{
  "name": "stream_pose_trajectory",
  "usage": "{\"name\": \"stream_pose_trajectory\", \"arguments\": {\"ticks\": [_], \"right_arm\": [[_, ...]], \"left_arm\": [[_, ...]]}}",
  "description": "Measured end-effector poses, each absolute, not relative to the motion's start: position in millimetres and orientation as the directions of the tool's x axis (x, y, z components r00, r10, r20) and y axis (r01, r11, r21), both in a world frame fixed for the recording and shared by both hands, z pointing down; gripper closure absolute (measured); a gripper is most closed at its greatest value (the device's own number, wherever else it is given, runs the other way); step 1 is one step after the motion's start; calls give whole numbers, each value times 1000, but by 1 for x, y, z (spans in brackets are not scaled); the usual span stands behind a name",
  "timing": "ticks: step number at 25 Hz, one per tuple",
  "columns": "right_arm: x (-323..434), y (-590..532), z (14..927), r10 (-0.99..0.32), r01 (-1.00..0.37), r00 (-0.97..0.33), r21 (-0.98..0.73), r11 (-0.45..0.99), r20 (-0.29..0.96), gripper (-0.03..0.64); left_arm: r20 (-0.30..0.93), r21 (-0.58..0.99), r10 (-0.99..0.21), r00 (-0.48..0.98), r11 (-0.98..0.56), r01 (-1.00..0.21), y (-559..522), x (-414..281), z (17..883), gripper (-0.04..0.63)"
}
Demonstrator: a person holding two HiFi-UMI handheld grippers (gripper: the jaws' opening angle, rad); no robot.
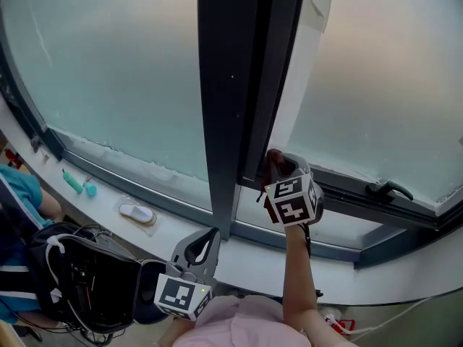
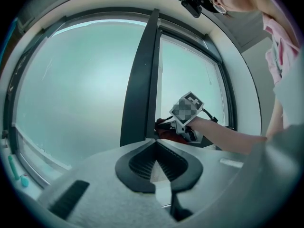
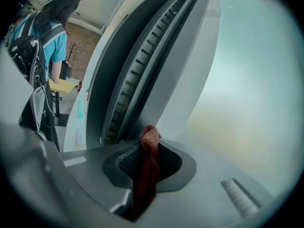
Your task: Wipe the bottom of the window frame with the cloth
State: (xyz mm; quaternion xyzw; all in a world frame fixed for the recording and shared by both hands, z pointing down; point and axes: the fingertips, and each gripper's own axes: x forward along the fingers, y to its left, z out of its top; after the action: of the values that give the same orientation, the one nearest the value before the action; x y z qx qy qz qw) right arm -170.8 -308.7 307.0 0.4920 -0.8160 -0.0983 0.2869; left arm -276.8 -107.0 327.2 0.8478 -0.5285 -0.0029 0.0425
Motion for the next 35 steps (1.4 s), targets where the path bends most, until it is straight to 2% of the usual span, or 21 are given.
{"name": "stream_pose_trajectory", "arguments": {"ticks": [7, 13, 35], "right_arm": [[-171, -313, 311, -836, -746, -341, 418, 519, 430, 566], [-165, -310, 311, -834, -782, -371, 346, 518, 409, 565], [-113, -306, 318, -856, -820, -339, 324, 472, 390, 565]], "left_arm": [[58, 70, -879, 473, -469, -881, -114, -268, 331, 597], [59, 63, -858, 511, -508, -859, -118, -257, 333, 597], [47, 72, -816, 577, -573, -816, -128, -215, 337, 597]]}}
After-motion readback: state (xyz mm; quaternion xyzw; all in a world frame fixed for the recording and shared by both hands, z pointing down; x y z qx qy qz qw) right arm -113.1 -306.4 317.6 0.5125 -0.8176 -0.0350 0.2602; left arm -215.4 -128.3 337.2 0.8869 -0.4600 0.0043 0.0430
